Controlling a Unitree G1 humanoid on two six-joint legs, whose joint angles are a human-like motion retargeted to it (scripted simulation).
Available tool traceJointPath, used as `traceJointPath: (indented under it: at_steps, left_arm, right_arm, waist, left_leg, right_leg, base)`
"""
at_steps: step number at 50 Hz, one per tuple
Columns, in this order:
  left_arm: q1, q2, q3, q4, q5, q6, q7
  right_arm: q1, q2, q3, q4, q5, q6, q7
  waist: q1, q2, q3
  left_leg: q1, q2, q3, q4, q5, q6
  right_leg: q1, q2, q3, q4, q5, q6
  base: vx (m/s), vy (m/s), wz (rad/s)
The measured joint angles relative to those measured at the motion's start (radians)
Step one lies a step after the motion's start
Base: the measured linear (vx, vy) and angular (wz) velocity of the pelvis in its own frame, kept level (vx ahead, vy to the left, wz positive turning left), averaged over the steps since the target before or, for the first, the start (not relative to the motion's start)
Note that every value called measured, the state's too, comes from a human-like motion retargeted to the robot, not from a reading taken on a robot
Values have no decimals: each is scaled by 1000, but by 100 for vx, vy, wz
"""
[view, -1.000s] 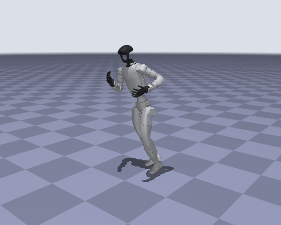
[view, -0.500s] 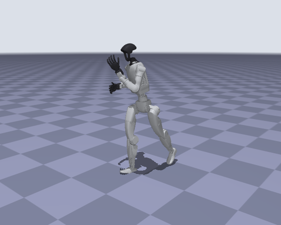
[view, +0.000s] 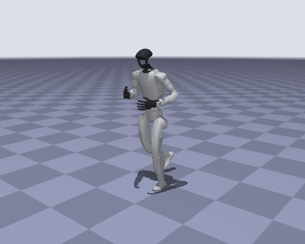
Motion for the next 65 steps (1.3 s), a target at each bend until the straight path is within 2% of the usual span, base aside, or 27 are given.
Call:
traceJointPath:
  at_steps: [3, 5, 8, 10, 12, 14, 16, 18, 21, 24, 27, 30, 32, 35, 37, 39, 40, 42, 45, 48, 51, 55, 57, 59, 61, 63, 65]
  left_arm:
    - [-359, -15, -74, 26, 98, -18, 46]
    - [-534, -26, -80, -5, 106, -34, 52]
    - [-693, -61, -76, -58, 65, -71, 126]
    - [-762, -83, -75, -88, 65, -75, 206]
    - [-789, -100, -74, -131, 62, -69, 251]
    - [-753, -88, -60, -180, 97, -59, 232]
    - [-672, -63, -33, -201, 198, -42, 204]
    - [-545, -80, -22, -186, 187, -39, 126]
    - [-313, -127, -12, -78, 132, -41, 117]
    - [-70, -125, 1, -58, -29, -64, 110]
    - [121, 8, 32, -141, -131, -73, 78]
    - [266, 128, 132, -192, -196, -50, 37]
    - [341, 134, 210, -200, -243, -31, -6]
    - [336, 55, 232, -180, -241, -18, -40]
    - [214, -22, 166, -130, -204, 10, -35]
    - [26, -92, 62, -41, -124, 36, -19]
    - [-83, -122, 6, 10, -76, 42, 0]
    - [-310, -143, -84, 76, 3, 43, 51]
    - [-557, -131, -150, 61, 44, 51, 66]
    - [-678, -107, -157, 9, 44, 39, 104]
    - [-733, -88, -152, -10, 28, 18, 135]
    - [-750, -61, -123, -23, 63, 29, 87]
    - [-727, -84, -103, -49, 85, 46, 59]
    - [-704, -132, -98, -70, 79, 58, 60]
    - [-689, -173, -106, -55, 55, 58, 77]
    - [-674, -184, -113, 17, 25, 67, 79]
    - [-637, -158, -121, 138, -15, 101, 82]
  right_arm:
    - [170, -37, -42, 49, 40, -6, 22]
    - [298, -102, -87, 4, 110, -21, 65]
    - [442, -257, -160, -82, 179, -36, 82]
    - [497, -329, -194, -115, 292, -18, 90]
    - [515, -355, -222, -123, 364, 28, 120]
    - [508, -357, -248, -117, 310, 49, 137]
    - [464, -341, -249, -93, 226, 52, 137]
    - [362, -314, -196, -23, 158, 48, 113]
    - [110, -263, -103, 135, 45, 35, 42]
    - [-35, -171, -102, 152, -9, 24, -8]
    - [6, -52, -123, 42, 119, -1, -26]
    - [64, -4, -118, -60, 134, 9, 19]
    - [98, -4, -100, -111, 142, 20, 72]
    - [161, -38, -46, -163, 194, 27, 155]
    - [188, -66, -15, -163, 194, 35, 190]
    - [211, -73, -2, -112, 165, 40, 187]
    - [222, -71, -1, -69, 139, 41, 168]
    - [252, -80, -33, 15, 45, 43, 106]
    - [346, -145, -110, 14, 67, 53, 144]
    - [438, -240, -186, -55, 245, 58, 176]
    - [479, -300, -270, -69, 268, 61, 160]
    - [530, -301, -386, -34, 269, 90, 154]
    - [567, -266, -430, -26, 228, 94, 131]
    - [574, -216, -443, -23, 167, 89, 74]
    - [515, -169, -404, 15, 117, 72, -11]
    - [384, -135, -330, 110, 79, 56, -95]
    - [230, -118, -267, 208, 40, 61, -129]
  waist:
    - [-94, -40, -42]
    - [-194, -19, -104]
    - [-403, 65, -173]
    - [-533, 93, -184]
    - [-607, 80, -164]
    - [-615, 43, -127]
    - [-573, -8, -87]
    - [-506, -44, -53]
    - [-406, 11, -21]
    - [-261, 21, -63]
    - [-55, -72, -130]
    - [152, -166, -135]
    - [251, -141, -99]
    - [283, -49, -50]
    - [245, 16, -3]
    - [194, 38, 50]
    - [167, 28, 77]
    - [107, -27, 98]
    - [-37, -89, 36]
    - [-228, -55, -59]
    - [-377, -29, -114]
    - [-494, -79, -150]
    - [-504, -118, -148]
    - [-493, -151, -139]
    - [-489, -155, -131]
    - [-506, -125, -115]
    - [-539, -92, -88]
  left_leg:
    - [16, -53, -33, 35, -68, 26]
    - [53, -60, -74, -24, -37, 6]
    - [127, -47, -171, -133, 114, -33]
    - [203, -64, -229, -199, 244, -51]
    - [339, -80, -263, -282, 365, -75]
    - [501, -85, -274, -339, 461, -84]
    - [598, -110, -253, -259, 489, -41]
    - [571, -119, -181, 16, 415, 25]
    - [314, -2, -110, 538, 201, 127]
    - [4, 23, -136, 757, 76, 206]
    - [-200, -54, -127, 589, 66, 229]
    - [-203, -109, -42, 86, 166, 166]
    - [-110, -86, 13, -270, 229, 41]
    - [-53, -36, 38, -460, 222, -98]
    - [-18, -1, 15, -397, 271, -78]
    - [-6, 14, -26, -212, 222, 4]
    - [-16, 9, -47, -88, 152, 48]
    - [-51, -19, -55, 91, 22, 76]
    - [-43, -63, -49, 122, -29, 75]
    - [32, -72, -50, 5, 31, 73]
    - [147, -110, -53, -111, 131, 81]
    - [327, -211, -84, -174, 253, 55]
    - [361, -255, -113, -64, 278, 52]
    - [329, -294, -136, 151, 287, 37]
    - [242, -289, -133, 422, 279, 4]
    - [137, -192, -97, 691, 220, 6]
    - [29, -54, -77, 896, 121, 73]
  right_leg:
    - [-268, -30, -8, 238, -148, -20]
    - [-405, -11, -51, 191, -167, -17]
    - [-469, 8, -193, -196, -77, 17]
    - [-441, -2, -265, -546, 18, 64]
    - [-414, -20, -282, -768, 45, 139]
    - [-389, -35, -275, -832, 21, 201]
    - [-345, -69, -264, -803, 52, 216]
    - [-296, -101, -239, -714, 64, 163]
    - [-314, -54, -204, -500, -112, 55]
    - [-332, -30, -189, -431, -185, 54]
    - [-273, -64, -159, -534, -115, 93]
    - [-167, -97, -105, -659, 34, 137]
    - [-22, -56, -70, -741, 126, 144]
    - [193, 4, -34, -777, 183, 117]
    - [261, 22, -79, -635, 141, 74]
    - [236, -25, -179, -346, 40, 38]
    - [198, -73, -223, -177, -24, 21]
    - [54, -151, -200, 95, -133, 6]
    - [-198, -129, -61, 234, -197, 25]
    - [-352, -55, -26, 11, -176, 50]
    - [-366, -50, -142, -423, -48, 103]
    - [-343, -41, -374, -790, 113, 241]
    - [-332, -25, -408, -805, 190, 254]
    - [-310, -9, -383, -774, 200, 209]
    - [-300, 21, -321, -709, 101, 111]
    - [-322, 65, -260, -584, -49, 1]
    - [-367, 106, -212, -421, -147, -43]
  base:
    - [121, 21, 85]
    - [127, 15, 125]
    - [135, 3, 187]
    - [144, -16, 191]
    - [151, -30, 115]
    - [150, -36, 11]
    - [143, -32, -74]
    - [131, -22, -113]
    - [117, -12, -84]
    - [114, -10, -44]
    - [120, -6, -40]
    - [125, 8, -81]
    - [129, 20, -94]
    - [124, 26, 9]
    - [112, 23, 100]
    - [103, 17, 118]
    - [97, 12, 100]
    - [93, 8, 69]
    - [90, 5, 40]
    - [91, 2, 13]
    - [95, -5, -31]
    - [99, -8, -77]
    - [92, -5, -141]
    - [85, 1, -175]
    - [76, 7, -170]
    - [62, 8, -154]
    - [50, 3, -157]
